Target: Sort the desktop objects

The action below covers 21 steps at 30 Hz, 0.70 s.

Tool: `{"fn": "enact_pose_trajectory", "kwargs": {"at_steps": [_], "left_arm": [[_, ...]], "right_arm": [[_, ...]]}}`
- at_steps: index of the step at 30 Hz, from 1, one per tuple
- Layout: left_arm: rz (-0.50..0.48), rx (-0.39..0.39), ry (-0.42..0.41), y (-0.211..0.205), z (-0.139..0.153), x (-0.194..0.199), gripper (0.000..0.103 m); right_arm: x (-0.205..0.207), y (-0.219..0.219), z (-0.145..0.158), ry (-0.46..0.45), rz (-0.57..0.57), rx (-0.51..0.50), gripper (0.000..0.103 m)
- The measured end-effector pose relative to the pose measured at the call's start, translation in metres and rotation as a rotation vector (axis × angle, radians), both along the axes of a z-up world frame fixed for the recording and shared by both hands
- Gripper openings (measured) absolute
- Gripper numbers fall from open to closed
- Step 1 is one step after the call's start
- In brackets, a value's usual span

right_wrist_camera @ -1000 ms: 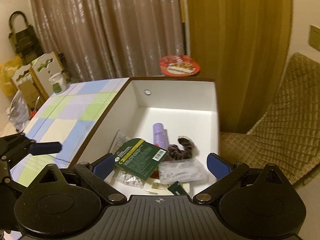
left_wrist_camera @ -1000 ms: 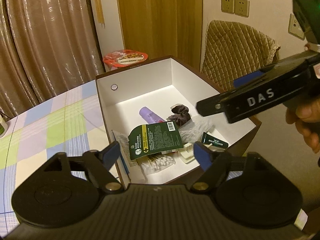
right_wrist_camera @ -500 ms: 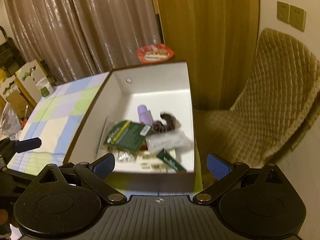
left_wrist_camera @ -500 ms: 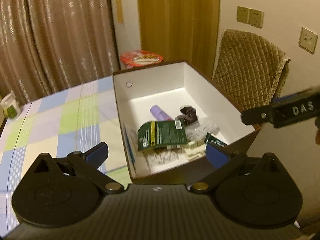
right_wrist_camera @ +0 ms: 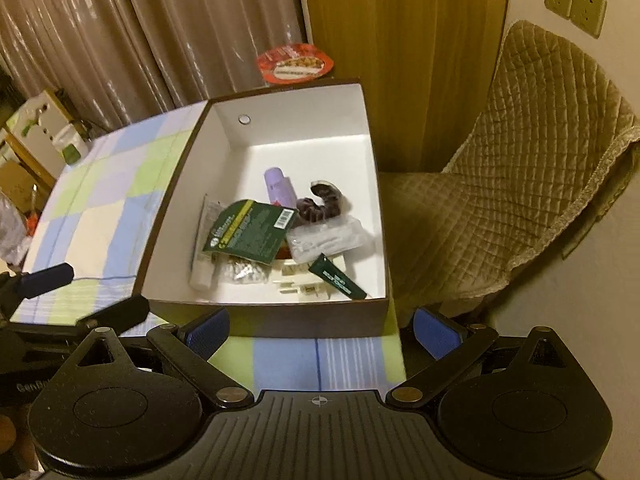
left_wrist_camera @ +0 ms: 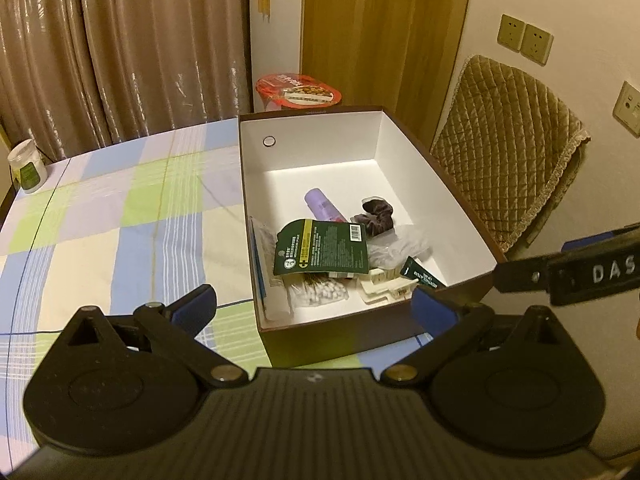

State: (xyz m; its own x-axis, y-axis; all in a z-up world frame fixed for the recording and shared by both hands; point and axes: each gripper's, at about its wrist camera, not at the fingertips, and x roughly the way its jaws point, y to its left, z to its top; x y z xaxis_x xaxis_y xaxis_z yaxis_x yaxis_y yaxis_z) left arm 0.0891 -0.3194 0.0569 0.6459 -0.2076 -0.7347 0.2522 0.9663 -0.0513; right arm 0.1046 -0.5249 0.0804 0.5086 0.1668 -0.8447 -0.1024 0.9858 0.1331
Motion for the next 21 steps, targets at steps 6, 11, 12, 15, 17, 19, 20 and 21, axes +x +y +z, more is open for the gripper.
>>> {"fn": "enact_pose_trajectory", "kwargs": {"at_steps": [6, 11, 12, 15, 17, 19, 20, 21], "left_arm": [[0.004, -0.042, 0.062, 0.003, 0.003, 0.010, 0.102], [-0.009, -0.032, 0.086, -0.002, 0.002, 0.014, 0.102], [-0.007, -0.028, 0.089, -0.003, 0.001, 0.014, 0.102], [0.001, -0.027, 0.109, -0.006, -0.002, 0.015, 0.102], [0.006, -0.050, 0.159, -0.006, -0.005, 0.017, 0.102], [-0.005, -0.062, 0.182, -0.007, -0.008, 0.017, 0.102], [-0.010, -0.055, 0.181, -0.008, -0.008, 0.017, 0.102], [-0.015, -0.043, 0.173, -0.010, -0.008, 0.016, 0.102]], "right_arm": [[0.003, 0.004, 0.002, 0.020, 0.014, -0.025, 0.101], [0.004, 0.004, 0.000, 0.021, 0.020, -0.048, 0.101], [0.003, 0.003, 0.000, 0.023, 0.019, -0.048, 0.101], [0.002, 0.001, -0.002, 0.028, 0.009, -0.056, 0.101], [0.001, -0.001, -0.003, 0.032, 0.003, -0.062, 0.101], [0.001, -0.003, -0.005, 0.035, -0.003, -0.069, 0.101], [0.000, -0.004, -0.005, 0.037, -0.005, -0.070, 0.101], [0.000, -0.005, -0.005, 0.038, -0.006, -0.072, 0.101]]}}
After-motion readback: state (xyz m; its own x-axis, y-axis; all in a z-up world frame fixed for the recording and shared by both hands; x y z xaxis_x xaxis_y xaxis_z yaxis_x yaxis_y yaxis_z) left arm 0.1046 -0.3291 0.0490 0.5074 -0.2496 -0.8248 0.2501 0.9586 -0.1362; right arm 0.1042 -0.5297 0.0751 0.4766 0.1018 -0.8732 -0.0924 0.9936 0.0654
